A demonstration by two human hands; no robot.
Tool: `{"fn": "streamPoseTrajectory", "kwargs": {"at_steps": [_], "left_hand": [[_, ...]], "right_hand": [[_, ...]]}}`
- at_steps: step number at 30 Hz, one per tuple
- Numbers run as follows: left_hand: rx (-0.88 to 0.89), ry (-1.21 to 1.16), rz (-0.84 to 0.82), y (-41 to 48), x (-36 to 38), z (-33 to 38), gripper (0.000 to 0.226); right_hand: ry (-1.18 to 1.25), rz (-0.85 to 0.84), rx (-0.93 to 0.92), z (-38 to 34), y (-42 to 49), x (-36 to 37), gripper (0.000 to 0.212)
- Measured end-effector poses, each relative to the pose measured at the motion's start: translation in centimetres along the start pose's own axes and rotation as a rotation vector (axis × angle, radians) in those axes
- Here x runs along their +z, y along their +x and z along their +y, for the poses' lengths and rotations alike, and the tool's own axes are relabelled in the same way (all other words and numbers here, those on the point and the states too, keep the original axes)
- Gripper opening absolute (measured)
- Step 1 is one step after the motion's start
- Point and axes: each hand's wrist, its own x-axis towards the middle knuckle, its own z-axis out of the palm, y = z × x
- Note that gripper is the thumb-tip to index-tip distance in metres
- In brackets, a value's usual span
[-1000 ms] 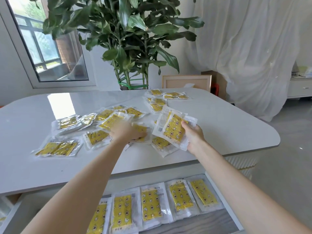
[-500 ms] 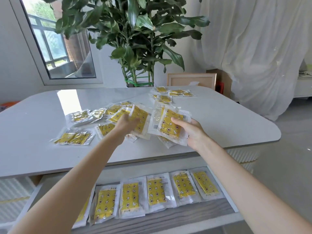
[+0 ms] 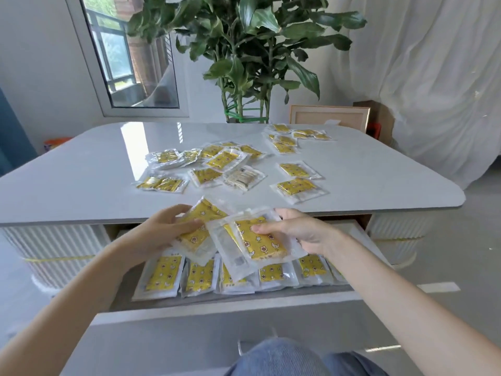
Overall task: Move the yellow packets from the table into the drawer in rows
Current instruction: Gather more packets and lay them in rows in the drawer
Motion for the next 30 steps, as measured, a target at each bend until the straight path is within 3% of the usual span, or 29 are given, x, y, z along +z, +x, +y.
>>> {"fn": "streamPoseTrajectory", "kwargs": {"at_steps": [3, 5, 9, 13, 19, 23, 26, 28, 30], "left_hand": [[-0.098, 0.037, -0.076, -1.2, -1.6, -1.8, 0.035], [-0.158, 0.037, -0.073, -1.4, -2.3, -3.2, 0.027], [-0.315, 0.039, -0.013, -0.3, -3.4, -6.1, 0.017], [-0.443, -0.01, 0.088, 1.4, -5.0, -7.8, 0.003], [-0.56, -0.005, 0.071, 3.4, -5.8, -8.7, 0.009], [-0.608, 0.029, 0.046, 4.1, -5.7, -9.3, 0.007], [-0.589, 0.046, 0.028, 4.6, -5.6, -9.9, 0.012], [-0.543, 0.155, 0.041, 4.9, -5.4, -10.3, 0.019], [-0.452, 0.471, 0.043, 5.0, -5.1, -10.5, 0.027]], "right_hand": [[-0.023, -0.069, 0.088, 0.9, 0.2, 1.8, 0.051], [-0.046, -0.102, 0.144, 1.2, 0.7, 3.2, 0.031], [-0.079, -0.052, 0.233, 1.8, 2.7, 5.7, 0.055], [0.0, 0.022, 0.255, 1.9, 4.5, 7.8, 0.014], [-0.088, 0.179, 0.259, 3.0, 8.5, 10.8, 0.051], [-0.054, 0.233, 0.311, 3.7, 10.5, 11.8, 0.057], [-0.04, 0.249, 0.343, 4.5, 11.5, 12.0, 0.049], [-0.109, 0.273, 0.331, 5.3, 12.1, 12.0, 0.047], [-0.183, 0.293, 0.301, 5.7, 12.5, 12.2, 0.051]]}}
